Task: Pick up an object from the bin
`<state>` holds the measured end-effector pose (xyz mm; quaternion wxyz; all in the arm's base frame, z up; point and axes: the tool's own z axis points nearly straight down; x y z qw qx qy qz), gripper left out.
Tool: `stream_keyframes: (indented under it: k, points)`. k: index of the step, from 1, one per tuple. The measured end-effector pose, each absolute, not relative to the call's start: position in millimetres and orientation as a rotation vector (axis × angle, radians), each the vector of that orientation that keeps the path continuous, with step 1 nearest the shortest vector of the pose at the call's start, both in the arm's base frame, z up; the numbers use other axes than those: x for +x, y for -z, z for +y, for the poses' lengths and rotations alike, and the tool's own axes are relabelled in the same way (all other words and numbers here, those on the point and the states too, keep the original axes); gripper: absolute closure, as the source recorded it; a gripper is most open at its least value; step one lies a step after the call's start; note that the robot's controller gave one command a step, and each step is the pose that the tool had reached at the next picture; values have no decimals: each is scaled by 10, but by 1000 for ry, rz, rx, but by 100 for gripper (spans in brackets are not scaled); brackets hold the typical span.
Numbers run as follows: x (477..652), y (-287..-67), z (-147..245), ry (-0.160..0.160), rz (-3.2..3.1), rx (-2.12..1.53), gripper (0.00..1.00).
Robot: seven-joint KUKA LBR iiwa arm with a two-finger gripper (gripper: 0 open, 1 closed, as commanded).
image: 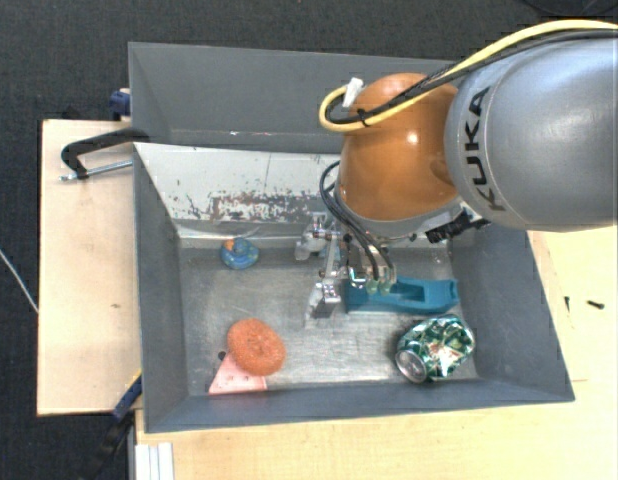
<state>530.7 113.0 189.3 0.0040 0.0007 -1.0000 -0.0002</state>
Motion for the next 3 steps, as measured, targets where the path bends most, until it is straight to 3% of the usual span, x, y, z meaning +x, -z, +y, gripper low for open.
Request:
stream_keyframes:
  k: [1,2,3]
  points:
    - [5325,-1934,1125,2,-3142,1,0]
    - [5458,-1539,1473,3,-3151,-51,0]
    - [5496,-979,1932,4,-3142,-53,0]
